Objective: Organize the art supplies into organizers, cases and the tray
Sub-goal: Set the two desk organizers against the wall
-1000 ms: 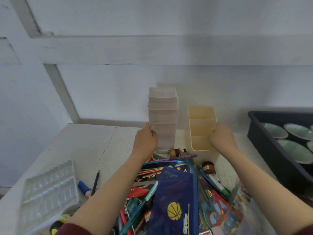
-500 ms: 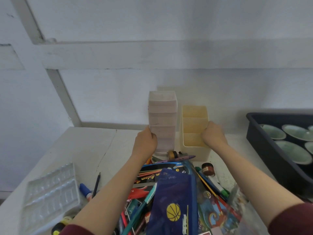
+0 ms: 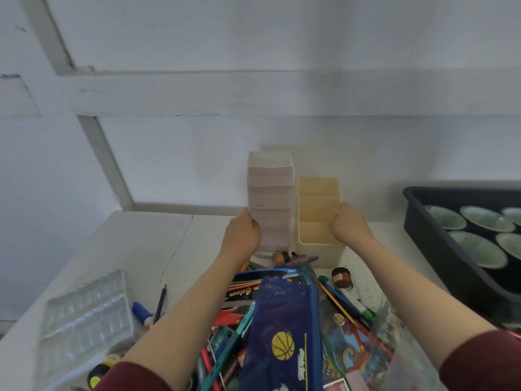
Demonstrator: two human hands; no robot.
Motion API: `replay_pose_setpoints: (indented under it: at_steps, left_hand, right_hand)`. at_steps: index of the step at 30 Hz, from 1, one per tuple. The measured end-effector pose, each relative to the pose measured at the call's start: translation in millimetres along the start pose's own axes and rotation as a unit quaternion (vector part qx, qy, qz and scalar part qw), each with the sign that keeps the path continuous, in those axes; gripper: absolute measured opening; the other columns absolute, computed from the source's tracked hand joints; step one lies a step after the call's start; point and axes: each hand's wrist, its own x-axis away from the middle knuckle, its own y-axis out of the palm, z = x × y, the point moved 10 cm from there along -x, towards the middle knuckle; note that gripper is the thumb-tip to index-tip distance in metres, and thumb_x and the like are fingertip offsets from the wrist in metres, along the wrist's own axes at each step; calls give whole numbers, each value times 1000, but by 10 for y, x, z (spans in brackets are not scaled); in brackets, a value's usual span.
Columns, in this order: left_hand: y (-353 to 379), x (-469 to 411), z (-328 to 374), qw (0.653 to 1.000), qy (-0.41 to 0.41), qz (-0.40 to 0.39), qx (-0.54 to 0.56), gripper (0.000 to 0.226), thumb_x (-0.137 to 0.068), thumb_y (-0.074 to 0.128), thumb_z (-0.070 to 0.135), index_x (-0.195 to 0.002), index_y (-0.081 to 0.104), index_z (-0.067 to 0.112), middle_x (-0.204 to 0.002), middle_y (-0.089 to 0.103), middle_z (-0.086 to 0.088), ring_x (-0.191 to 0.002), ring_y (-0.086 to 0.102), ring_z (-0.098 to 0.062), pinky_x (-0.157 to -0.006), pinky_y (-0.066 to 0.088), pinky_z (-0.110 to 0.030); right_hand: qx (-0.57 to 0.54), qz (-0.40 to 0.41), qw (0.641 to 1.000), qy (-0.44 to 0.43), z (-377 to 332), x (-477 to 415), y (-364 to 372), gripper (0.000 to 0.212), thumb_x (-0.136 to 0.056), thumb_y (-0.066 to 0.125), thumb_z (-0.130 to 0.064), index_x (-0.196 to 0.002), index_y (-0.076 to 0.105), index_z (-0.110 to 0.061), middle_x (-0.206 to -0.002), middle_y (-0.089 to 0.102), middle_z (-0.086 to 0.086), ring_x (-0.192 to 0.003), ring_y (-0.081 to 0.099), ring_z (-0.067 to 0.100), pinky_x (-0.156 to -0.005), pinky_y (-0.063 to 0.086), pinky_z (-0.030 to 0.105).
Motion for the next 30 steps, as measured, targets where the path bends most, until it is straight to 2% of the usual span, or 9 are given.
replay_pose_setpoints:
  at_steps: [5,8,13,18,20,22,24,27,30]
  left_hand:
    - [7,67,1,998,-25,-35,49,28,-102,34,17,-125,49,12,-106,56,-1,-96,53,-18,-81,39,-28]
    - [21,117,-43,994,-42,-67,70,35,-100,40,19,-136,41,16,-125,57,-8,-107,57,-29,-86,47,-37]
    - [-192,262,-54,998,-48,-43,28,66,-95,51,14,-150,14,17,-153,28,-8,-139,30,-26,-110,32,-39]
    - [-491,607,269,997,70,-16,-11,47,-91,52,8,-135,45,23,-138,47,2,-128,40,-12,-102,26,-22]
    - [-465,737,294,994,92,-62,-13,39,-90,51,6,-124,56,24,-128,55,7,-121,46,-7,-97,28,-17]
    - [-342,881,266,988,96,-122,-17,35,-90,51,5,-119,60,23,-118,60,8,-113,51,-6,-90,34,-11]
    - [-237,1002,217,983,89,-157,-26,31,-90,55,8,-117,61,22,-110,60,10,-105,53,-4,-80,36,-3]
    - [-181,1085,148,985,75,-157,-21,31,-89,56,7,-115,62,21,-106,62,9,-100,55,-3,-82,39,-3]
    - [-152,1139,153,985,77,-153,-33,32,-88,53,3,-114,64,18,-109,64,6,-96,54,0,-71,32,7]
  right_hand:
    - [-31,-4,1000,0,41,29,4,26,-100,32,-11,-113,49,4,-109,56,19,-84,45,23,-68,35,28]
    - [-61,-4,998,-17,43,93,3,29,-101,32,-17,-116,47,3,-114,55,20,-86,45,23,-70,35,28]
    - [-102,3,991,-82,-133,359,-163,32,-98,40,-15,-128,41,-3,-122,54,13,-93,48,20,-73,37,26]
    - [-59,15,986,-157,-356,841,-409,46,-98,44,-17,-142,34,-9,-140,44,7,-125,45,23,-95,37,27]
    - [-46,3,984,-171,-391,1005,-432,39,-97,44,-18,-136,43,-12,-136,49,6,-120,49,21,-93,38,26]
    - [-28,-39,984,-169,-357,1207,-369,26,-96,44,-19,-120,55,-16,-118,58,3,-100,59,19,-78,46,23]
    - [56,-100,979,-169,-275,1403,-200,21,-94,46,-23,-106,61,-14,-105,63,2,-91,59,17,-76,48,27]
    - [163,-207,951,-163,-121,1663,146,21,-90,50,-27,-89,64,-11,-89,64,5,-82,61,18,-68,47,29]
    - [171,-235,943,-160,-57,1810,309,21,-88,52,-30,-74,55,-15,-77,58,1,-72,56,17,-58,43,27]
